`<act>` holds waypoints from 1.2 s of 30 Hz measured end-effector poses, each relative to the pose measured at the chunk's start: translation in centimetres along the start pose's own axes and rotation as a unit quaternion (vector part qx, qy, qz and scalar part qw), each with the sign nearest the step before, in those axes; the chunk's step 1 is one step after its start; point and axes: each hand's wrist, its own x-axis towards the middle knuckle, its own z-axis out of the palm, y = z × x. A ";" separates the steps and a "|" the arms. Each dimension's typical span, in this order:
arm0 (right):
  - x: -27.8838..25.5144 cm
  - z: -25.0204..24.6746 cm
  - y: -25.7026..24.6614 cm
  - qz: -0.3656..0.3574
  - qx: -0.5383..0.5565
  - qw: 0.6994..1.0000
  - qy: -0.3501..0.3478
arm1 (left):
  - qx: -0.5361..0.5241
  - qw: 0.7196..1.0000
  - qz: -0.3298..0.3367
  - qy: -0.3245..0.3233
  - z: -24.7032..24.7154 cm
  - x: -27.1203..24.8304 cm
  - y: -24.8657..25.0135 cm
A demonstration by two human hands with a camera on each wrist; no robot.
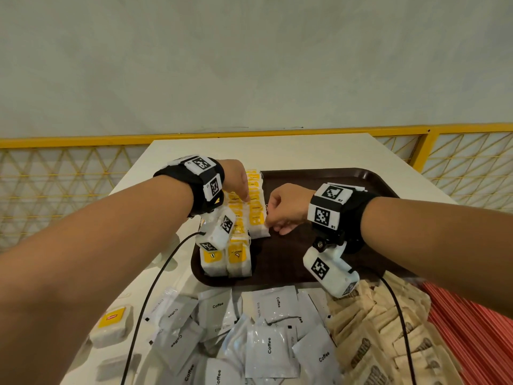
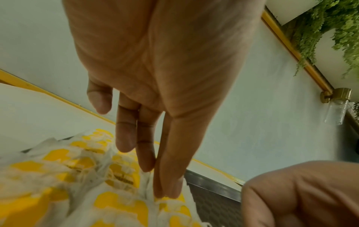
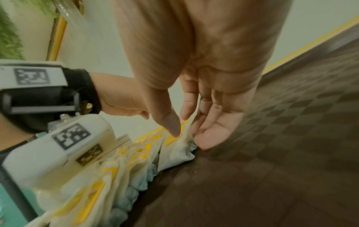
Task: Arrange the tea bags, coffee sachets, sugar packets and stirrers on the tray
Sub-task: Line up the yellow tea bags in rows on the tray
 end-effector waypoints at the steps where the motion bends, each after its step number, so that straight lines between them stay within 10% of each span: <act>1: -0.1 0.0 0.0 -0.007 -0.018 1.000 -0.014 | 0.000 1.000 0.001 -0.005 0.1 0.0 -0.1; 21: 2.0 0.8 -0.7 -0.006 -0.106 0.993 -0.048 | 0.056 0.998 -0.020 -0.006 0.5 1.2 1.1; 36: 4.9 -1.0 0.2 0.025 0.086 0.996 0.025 | -0.003 0.999 -0.052 0.015 -0.7 -0.2 0.1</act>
